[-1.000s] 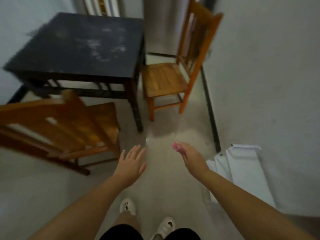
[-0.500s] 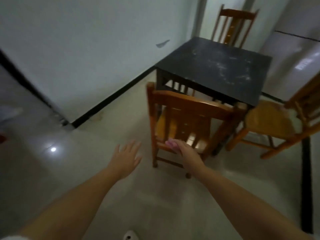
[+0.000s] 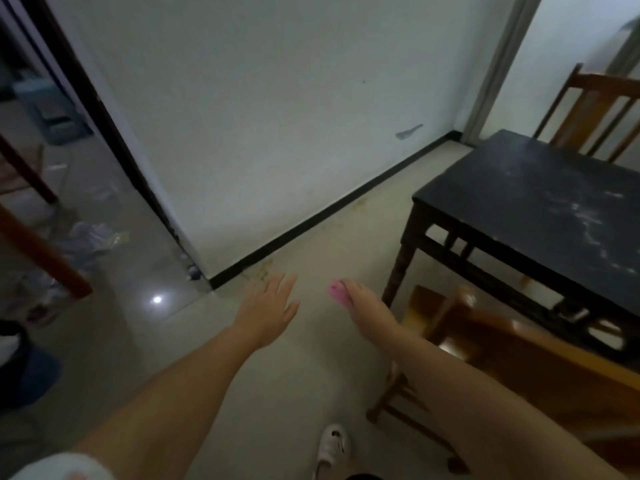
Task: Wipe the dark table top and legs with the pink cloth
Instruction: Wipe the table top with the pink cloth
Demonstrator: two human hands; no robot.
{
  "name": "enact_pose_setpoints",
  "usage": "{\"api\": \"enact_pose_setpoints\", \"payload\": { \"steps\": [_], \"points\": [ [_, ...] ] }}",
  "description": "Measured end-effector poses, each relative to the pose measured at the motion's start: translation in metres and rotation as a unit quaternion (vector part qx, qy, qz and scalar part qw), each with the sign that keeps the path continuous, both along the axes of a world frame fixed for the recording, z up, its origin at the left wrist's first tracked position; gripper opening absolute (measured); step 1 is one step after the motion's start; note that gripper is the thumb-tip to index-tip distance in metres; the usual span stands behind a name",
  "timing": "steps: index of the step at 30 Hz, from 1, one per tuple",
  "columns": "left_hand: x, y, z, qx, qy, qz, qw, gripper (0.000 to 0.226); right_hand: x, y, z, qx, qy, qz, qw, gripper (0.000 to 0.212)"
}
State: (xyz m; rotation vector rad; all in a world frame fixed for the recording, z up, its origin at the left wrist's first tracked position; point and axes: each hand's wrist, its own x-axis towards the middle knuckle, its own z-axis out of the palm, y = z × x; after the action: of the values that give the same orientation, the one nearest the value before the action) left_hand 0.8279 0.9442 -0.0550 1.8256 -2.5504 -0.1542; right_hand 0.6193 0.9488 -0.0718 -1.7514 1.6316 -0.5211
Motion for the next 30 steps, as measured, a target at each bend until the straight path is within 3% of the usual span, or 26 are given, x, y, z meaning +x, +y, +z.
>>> {"api": "enact_pose_setpoints", "payload": {
  "steps": [3, 7, 14, 23, 25, 30],
  "points": [
    [0.005, -0.068, 0.009, 0.004, 0.011, 0.030, 0.999, 0.088, 0.006, -0.082, 0.008, 0.000, 0.002, 0.004, 1.000, 0.037],
    [0.001, -0.160, 0.025, 0.005, 0.025, 0.053, 0.998, 0.056, 0.004, -0.177, 0.035, -0.021, 0.034, 0.011, 0.999, 0.038],
    [-0.010, -0.332, 0.020, 0.014, 0.023, 0.011, 1.000, 0.055, -0.017, -0.336, 0.030, -0.060, 0.061, -0.016, 0.996, 0.035],
    [-0.070, -0.582, 0.043, 0.039, 0.006, -0.146, 0.988, 0.054, -0.078, -0.500, 0.023, -0.035, 0.000, -0.196, 0.980, 0.029],
    [-0.101, -0.629, 0.044, 0.046, 0.006, -0.166, 0.985, 0.054, -0.102, -0.519, 0.024, -0.029, -0.009, -0.230, 0.973, 0.038],
    [-0.213, -0.719, 0.036, 0.036, 0.016, -0.271, 0.962, 0.055, -0.185, -0.567, 0.020, -0.029, -0.081, -0.344, 0.935, 0.034]
  ]
}}
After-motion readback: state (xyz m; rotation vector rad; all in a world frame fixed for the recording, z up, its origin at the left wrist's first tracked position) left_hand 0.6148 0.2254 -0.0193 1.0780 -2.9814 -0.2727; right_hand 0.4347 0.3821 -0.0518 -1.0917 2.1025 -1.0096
